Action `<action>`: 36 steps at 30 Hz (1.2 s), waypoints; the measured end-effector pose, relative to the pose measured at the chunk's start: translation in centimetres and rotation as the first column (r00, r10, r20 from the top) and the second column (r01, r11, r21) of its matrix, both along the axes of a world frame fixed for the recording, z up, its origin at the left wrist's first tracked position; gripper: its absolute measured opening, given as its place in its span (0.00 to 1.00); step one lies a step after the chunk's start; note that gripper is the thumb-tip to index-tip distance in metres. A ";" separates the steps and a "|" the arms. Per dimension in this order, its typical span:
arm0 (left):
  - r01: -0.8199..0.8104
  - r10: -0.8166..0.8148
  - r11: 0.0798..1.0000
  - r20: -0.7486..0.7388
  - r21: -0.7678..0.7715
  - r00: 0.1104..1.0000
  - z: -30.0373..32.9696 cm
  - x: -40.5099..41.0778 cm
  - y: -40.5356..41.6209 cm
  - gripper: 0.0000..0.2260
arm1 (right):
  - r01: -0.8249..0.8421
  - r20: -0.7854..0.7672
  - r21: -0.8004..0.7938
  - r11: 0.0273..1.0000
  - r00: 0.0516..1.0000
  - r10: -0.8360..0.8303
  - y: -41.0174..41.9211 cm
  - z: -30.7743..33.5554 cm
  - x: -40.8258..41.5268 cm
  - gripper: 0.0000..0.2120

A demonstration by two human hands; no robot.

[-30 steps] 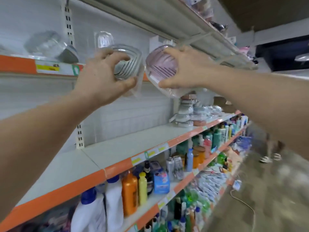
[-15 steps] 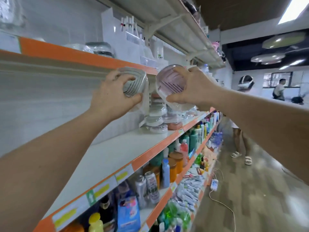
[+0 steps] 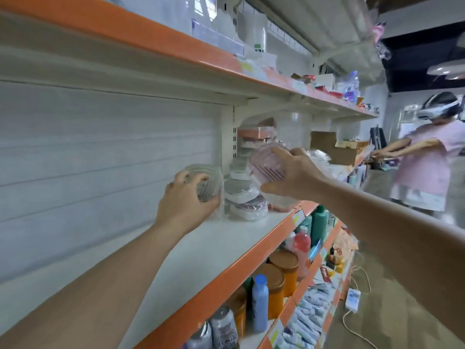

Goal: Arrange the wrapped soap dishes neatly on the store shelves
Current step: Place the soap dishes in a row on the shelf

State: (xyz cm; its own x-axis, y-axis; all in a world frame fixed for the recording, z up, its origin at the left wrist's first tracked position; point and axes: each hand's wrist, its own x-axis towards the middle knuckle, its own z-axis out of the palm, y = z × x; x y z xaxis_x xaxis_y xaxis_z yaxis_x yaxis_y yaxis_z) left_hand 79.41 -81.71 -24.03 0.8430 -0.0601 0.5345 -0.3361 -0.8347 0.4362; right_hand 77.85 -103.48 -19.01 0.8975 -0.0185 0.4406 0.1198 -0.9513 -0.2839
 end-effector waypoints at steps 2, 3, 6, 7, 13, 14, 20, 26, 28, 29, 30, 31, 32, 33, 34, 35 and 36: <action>-0.067 0.066 0.998 -0.042 -0.008 0.997 -1.4 3.6 -1.6 0.25 | -0.077 0.005 -0.040 0.996 0.997 0.077 -0.5 -0.6 4.6 0.45; -0.102 0.101 0.995 -0.065 -0.020 0.993 -1.9 5.4 -2.4 0.26 | -0.114 0.008 -0.059 0.992 0.993 0.114 -0.7 -0.7 6.8 0.45; -0.218 0.210 0.975 -0.159 -0.033 0.965 -3.6 10.2 -4.9 0.26 | -0.204 -0.010 -0.102 0.974 0.979 0.204 -0.6 -0.5 12.5 0.43; -0.263 0.251 0.964 -0.200 -0.035 0.947 -4.1 11.6 -5.4 0.27 | -0.233 -0.014 -0.115 0.966 0.972 0.233 -0.3 -0.4 14.1 0.41; -0.449 0.406 0.893 -0.385 -0.024 0.829 -8.4 17.5 -6.8 0.29 | -0.366 -0.015 -0.120 0.923 0.930 0.367 3.6 -2.6 21.6 0.37; -0.425 0.379 0.905 -0.408 -0.026 0.831 -8.6 18.0 -6.9 0.27 | -0.367 -0.009 -0.089 0.926 0.930 0.368 4.3 -3.0 22.8 0.37; -0.401 0.320 0.907 -0.403 -0.131 0.857 -7.6 19.6 -6.4 0.23 | -0.382 -0.091 -0.075 0.921 0.922 0.375 7.5 -5.4 26.8 0.25; -0.425 0.426 0.900 -0.393 0.097 0.815 -7.3 18.0 -5.1 0.25 | -0.383 -0.240 -0.475 0.793 0.923 0.302 9.1 -7.3 27.4 0.33; -0.410 0.445 0.896 -0.356 0.172 0.822 -6.7 16.6 -4.9 0.25 | -0.318 -0.244 -0.536 0.782 0.945 0.218 8.7 -6.4 26.8 0.35; -0.401 0.441 0.897 -0.336 0.184 0.832 -6.2 15.7 -4.8 0.25 | -0.300 -0.216 -0.543 0.784 0.952 0.215 8.4 -6.0 26.2 0.34; -0.396 0.435 0.900 -0.320 0.182 0.842 -5.5 14.7 -4.5 0.25 | -0.297 -0.180 -0.533 0.792 0.955 0.237 8.1 -5.5 25.4 0.32; -0.396 0.432 0.901 -0.308 0.177 0.847 -4.8 13.6 -4.2 0.25 | -0.308 -0.149 -0.514 0.800 0.951 0.271 7.8 -5.2 24.4 0.31; -0.407 0.440 0.898 -0.293 0.169 0.849 -3.9 12.2 -3.7 0.25 | -0.331 -0.131 -0.495 0.803 0.943 0.307 7.7 -4.8 23.2 0.29; -0.424 0.453 0.892 -0.276 0.160 0.848 -3.1 10.8 -3.2 0.25 | -0.361 -0.135 -0.477 0.801 0.931 0.339 7.8 -4.5 21.8 0.28; -0.443 0.468 0.884 -0.256 0.149 0.846 -2.3 9.2 -2.5 0.25 | -0.394 -0.153 -0.462 0.795 0.918 0.366 8.1 -4.1 20.1 0.26; -0.460 0.480 0.877 -0.240 0.137 0.844 -1.4 7.3 -1.8 0.25 | -0.426 -0.176 -0.445 0.788 0.904 0.389 8.5 -3.7 18.3 0.25; -0.471 0.489 0.873 -0.221 0.129 0.844 -0.7 5.3 -1.1 0.25 | -0.456 -0.192 -0.428 0.780 0.889 0.415 9.1 -3.3 16.3 0.25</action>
